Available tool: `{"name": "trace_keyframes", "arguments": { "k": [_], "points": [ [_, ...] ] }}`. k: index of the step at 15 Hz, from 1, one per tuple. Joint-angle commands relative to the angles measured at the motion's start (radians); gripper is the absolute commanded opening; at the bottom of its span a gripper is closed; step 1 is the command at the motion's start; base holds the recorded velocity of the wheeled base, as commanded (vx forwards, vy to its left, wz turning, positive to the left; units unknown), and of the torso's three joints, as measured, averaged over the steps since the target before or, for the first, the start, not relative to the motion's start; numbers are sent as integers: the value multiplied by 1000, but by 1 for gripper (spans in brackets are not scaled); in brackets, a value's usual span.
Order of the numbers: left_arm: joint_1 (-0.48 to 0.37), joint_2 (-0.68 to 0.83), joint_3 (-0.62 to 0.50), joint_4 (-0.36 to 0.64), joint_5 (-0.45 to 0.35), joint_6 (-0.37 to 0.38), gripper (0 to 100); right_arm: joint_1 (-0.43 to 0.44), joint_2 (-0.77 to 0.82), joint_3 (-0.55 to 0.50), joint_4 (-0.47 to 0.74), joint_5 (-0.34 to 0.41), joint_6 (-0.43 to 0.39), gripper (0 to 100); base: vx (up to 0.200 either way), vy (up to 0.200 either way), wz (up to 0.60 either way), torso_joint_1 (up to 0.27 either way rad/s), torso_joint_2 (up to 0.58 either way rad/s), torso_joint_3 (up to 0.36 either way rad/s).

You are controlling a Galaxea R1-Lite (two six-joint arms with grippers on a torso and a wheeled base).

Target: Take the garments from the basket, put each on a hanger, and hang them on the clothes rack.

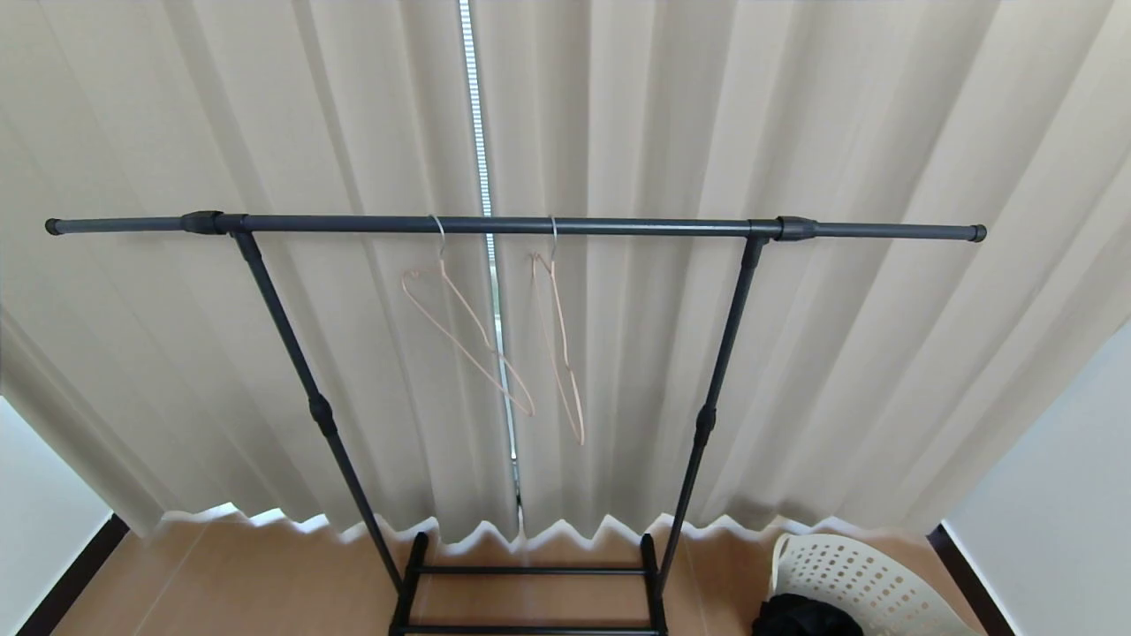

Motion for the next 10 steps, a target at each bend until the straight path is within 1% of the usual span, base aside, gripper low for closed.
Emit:
{"name": "trace_keyframes", "arguments": {
  "k": [1, 4, 10],
  "points": [
    [0, 1, 0, 0, 0, 0, 100, 0, 1, 0, 0, -7, 0, 100, 0, 0, 0, 0, 0, 0],
    [0, 1, 0, 0, 0, 0, 100, 0, 1, 0, -2, -16, 8, 100, 0, 0, 0, 0, 0, 0],
    [0, 1, 0, 0, 0, 0, 100, 0, 1, 0, 0, -11, 0, 100, 0, 0, 0, 0, 0, 0]
  ]
}}
